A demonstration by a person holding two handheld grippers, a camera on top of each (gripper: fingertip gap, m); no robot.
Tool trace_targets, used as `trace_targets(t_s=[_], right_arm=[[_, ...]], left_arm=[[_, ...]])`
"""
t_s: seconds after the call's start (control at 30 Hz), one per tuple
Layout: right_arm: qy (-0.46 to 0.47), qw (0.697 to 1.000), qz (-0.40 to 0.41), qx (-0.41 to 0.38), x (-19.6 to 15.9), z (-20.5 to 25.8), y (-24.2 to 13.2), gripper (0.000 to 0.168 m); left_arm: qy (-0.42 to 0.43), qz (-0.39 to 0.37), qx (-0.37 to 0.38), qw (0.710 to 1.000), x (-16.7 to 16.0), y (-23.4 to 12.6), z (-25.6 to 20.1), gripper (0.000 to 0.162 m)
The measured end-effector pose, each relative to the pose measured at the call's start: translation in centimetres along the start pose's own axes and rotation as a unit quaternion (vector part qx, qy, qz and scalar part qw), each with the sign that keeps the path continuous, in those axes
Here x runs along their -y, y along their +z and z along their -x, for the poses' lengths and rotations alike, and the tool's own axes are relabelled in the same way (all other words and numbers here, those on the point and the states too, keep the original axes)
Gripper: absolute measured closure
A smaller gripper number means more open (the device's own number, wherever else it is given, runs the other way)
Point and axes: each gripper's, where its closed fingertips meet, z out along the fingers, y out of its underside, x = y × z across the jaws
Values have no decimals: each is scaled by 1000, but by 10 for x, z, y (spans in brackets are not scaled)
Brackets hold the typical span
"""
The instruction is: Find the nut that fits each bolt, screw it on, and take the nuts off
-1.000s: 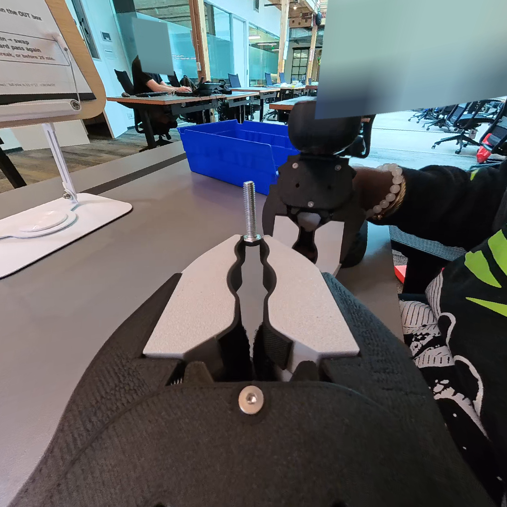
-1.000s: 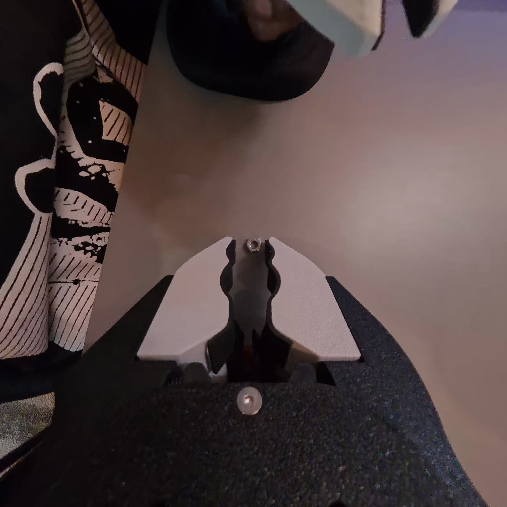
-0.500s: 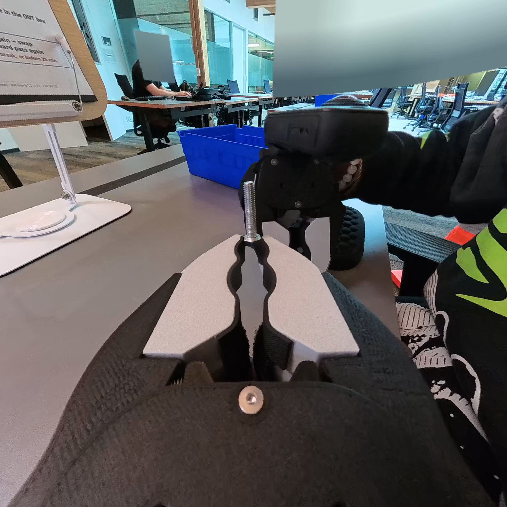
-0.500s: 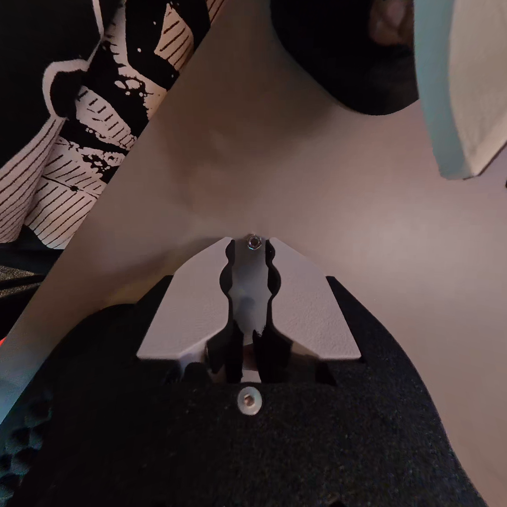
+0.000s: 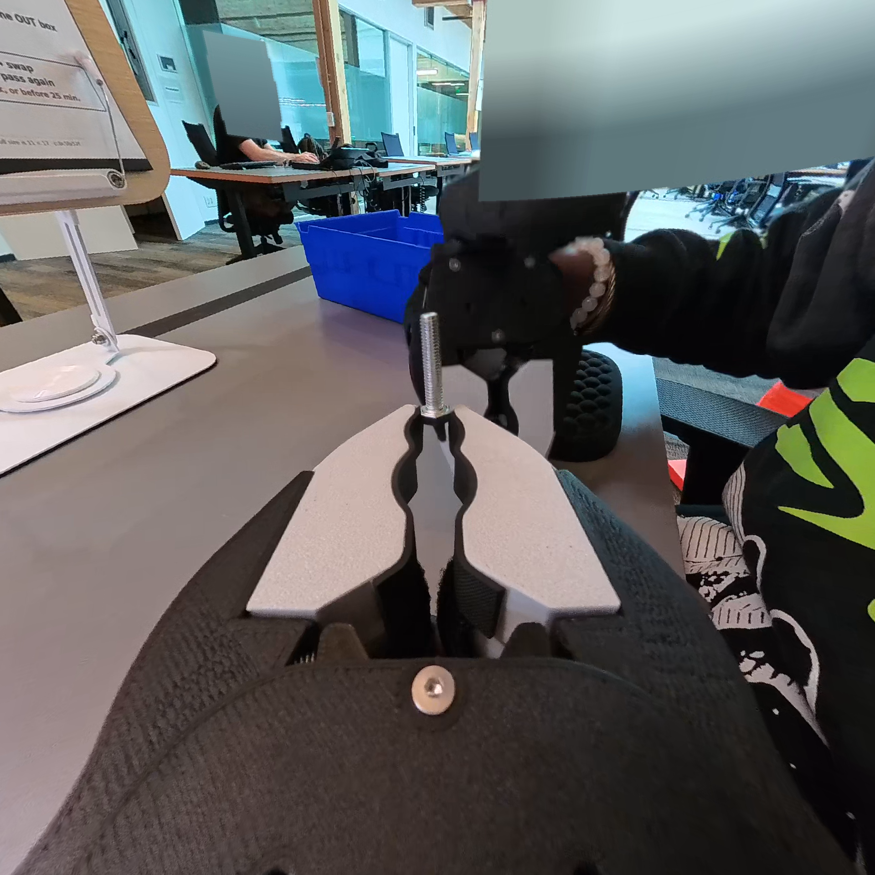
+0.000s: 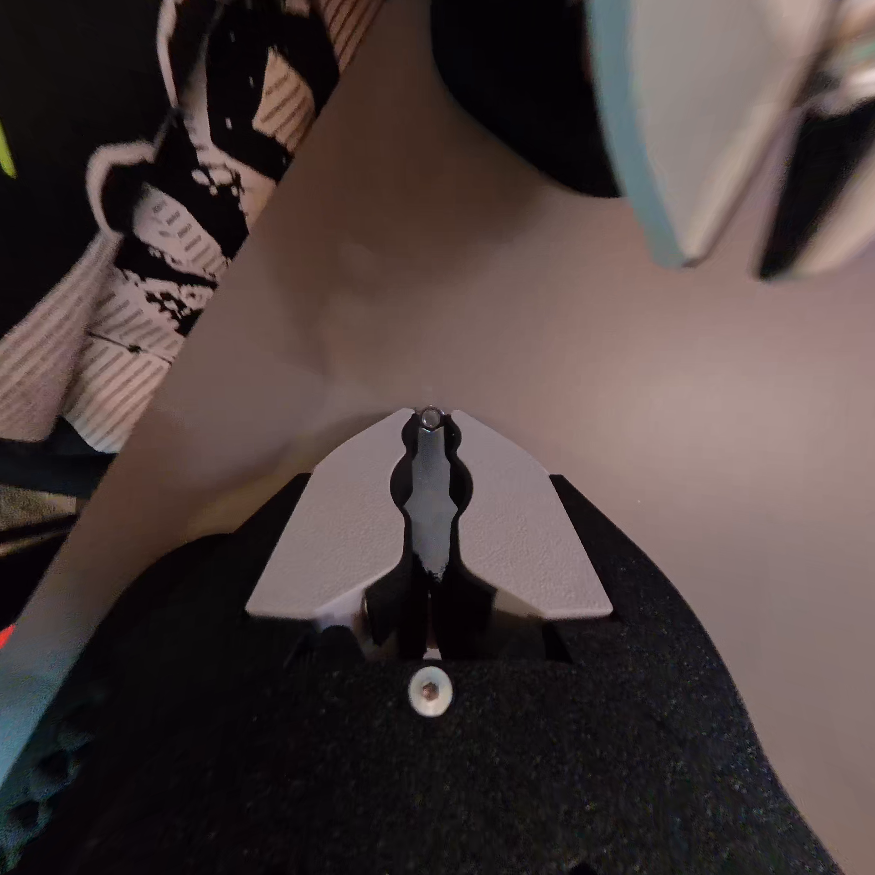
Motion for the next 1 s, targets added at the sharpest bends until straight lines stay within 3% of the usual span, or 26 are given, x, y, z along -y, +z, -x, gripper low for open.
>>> trace_targets(t_s=[0.2,0.37,0.57,1.0], right_arm=[[35,993,-88,-73,29,-6,-67,158],[-18,986,-135,-95,72,-4,-113,158],[-78,991,-96,-40,99,-3,-101,158],[-116,992,-47,3,98,-9,-85,158]], left_arm=[[21,17,-24,999,-4,3,-9,152],[43,36,-52,997,-10,6,-20,152],[63,46,-73,994,-14,7,-28,152],[72,33,-105,991,-12,3,-37,152]])
